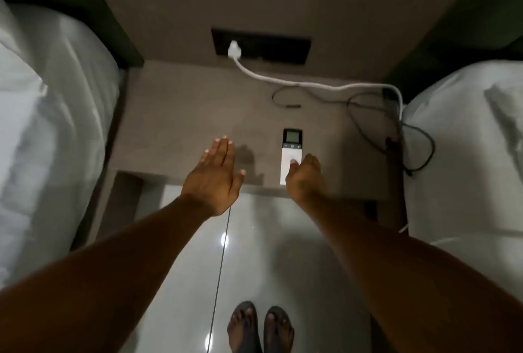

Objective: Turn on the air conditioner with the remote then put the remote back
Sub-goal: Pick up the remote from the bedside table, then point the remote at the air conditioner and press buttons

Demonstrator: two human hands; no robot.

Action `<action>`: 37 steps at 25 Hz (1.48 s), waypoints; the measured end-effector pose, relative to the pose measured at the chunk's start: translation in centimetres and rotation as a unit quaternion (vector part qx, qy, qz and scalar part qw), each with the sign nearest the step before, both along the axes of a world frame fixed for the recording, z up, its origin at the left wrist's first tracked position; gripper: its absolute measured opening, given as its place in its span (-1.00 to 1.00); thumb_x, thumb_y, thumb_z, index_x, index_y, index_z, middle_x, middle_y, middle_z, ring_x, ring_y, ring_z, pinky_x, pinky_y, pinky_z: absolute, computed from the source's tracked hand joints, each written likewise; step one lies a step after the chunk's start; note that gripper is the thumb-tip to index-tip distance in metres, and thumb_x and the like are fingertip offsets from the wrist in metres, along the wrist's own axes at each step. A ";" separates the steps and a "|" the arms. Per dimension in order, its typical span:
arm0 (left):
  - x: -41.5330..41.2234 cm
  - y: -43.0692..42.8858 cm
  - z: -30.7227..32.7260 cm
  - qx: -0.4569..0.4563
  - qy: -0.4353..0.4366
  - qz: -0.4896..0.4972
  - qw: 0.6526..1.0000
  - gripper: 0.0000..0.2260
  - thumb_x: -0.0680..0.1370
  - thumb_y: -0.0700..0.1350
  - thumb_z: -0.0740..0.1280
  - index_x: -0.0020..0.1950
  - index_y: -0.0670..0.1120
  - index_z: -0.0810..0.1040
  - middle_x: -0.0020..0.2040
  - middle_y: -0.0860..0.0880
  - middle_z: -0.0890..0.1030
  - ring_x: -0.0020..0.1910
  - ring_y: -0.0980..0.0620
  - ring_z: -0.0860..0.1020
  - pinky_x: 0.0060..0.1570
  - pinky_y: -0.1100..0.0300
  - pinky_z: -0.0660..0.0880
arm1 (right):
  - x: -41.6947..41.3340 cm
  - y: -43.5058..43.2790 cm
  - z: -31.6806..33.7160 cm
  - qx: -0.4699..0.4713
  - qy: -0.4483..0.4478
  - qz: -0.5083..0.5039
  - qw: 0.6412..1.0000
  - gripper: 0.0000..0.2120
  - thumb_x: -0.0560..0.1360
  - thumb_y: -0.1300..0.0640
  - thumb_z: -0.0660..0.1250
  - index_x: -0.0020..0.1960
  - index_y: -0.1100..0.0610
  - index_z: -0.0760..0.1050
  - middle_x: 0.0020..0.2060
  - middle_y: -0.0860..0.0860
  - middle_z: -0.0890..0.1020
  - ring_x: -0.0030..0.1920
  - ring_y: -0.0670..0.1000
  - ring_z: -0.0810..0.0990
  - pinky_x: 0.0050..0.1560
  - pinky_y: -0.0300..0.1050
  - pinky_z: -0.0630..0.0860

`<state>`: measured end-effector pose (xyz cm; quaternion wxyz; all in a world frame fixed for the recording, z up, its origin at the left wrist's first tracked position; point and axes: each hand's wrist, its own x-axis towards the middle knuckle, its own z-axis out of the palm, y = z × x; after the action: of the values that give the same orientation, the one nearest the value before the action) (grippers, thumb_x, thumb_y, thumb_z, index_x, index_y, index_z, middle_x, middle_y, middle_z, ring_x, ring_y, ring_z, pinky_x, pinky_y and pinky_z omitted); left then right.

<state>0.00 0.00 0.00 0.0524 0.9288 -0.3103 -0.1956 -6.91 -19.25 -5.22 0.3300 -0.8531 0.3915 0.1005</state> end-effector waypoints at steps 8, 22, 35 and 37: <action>-1.7 -1.5 -7.0 -0.016 0.043 0.000 0.999 -0.38 0.64 0.15 -0.07 0.58 -0.17 -0.11 0.60 -0.15 -0.07 0.56 -0.08 -0.14 0.50 0.04 -0.12 | 2.4 -0.8 -5.3 -0.039 -0.024 -0.043 0.998 -0.41 0.58 -0.04 0.32 0.41 0.35 0.28 0.37 0.26 0.39 0.33 0.26 0.44 0.27 0.08 0.45; 3.0 -3.6 -6.8 0.011 0.022 -0.003 1.000 -0.38 0.65 0.15 -0.08 0.57 -0.18 -0.17 0.60 -0.16 -0.13 0.56 -0.10 -0.17 0.50 0.03 -0.14 | 5.3 -1.0 -5.3 -0.059 -0.003 -0.061 0.996 -0.37 0.46 -0.04 0.44 0.35 0.31 0.33 0.28 0.24 0.45 0.25 0.21 0.48 0.19 -0.03 0.47; 12.4 7.8 40.5 -0.100 -0.275 0.104 0.951 -0.39 0.64 0.16 -0.12 0.58 -0.17 -0.13 0.60 -0.12 -0.12 0.55 -0.02 -0.19 0.49 0.08 -0.18 | 16.9 5.7 43.5 0.363 -0.272 -0.025 0.891 -0.78 0.60 -0.04 0.33 0.03 0.13 0.50 -0.09 0.24 0.71 -0.19 0.30 0.73 -0.19 0.17 0.69; 11.5 12.4 50.2 -0.097 -0.343 0.130 0.925 -0.38 0.63 0.17 -0.14 0.58 -0.16 -0.14 0.60 -0.11 -0.13 0.55 0.00 -0.20 0.49 0.10 -0.20 | 17.8 9.1 52.8 0.361 -0.297 0.056 0.882 -0.75 0.61 -0.06 0.30 0.06 0.15 0.48 -0.05 0.28 0.70 -0.13 0.33 0.73 -0.12 0.24 0.69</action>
<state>11.50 12.41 50.21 0.0571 0.9617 -0.2030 0.1748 10.85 -10.12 47.55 0.7098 -0.6852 0.1631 -0.0046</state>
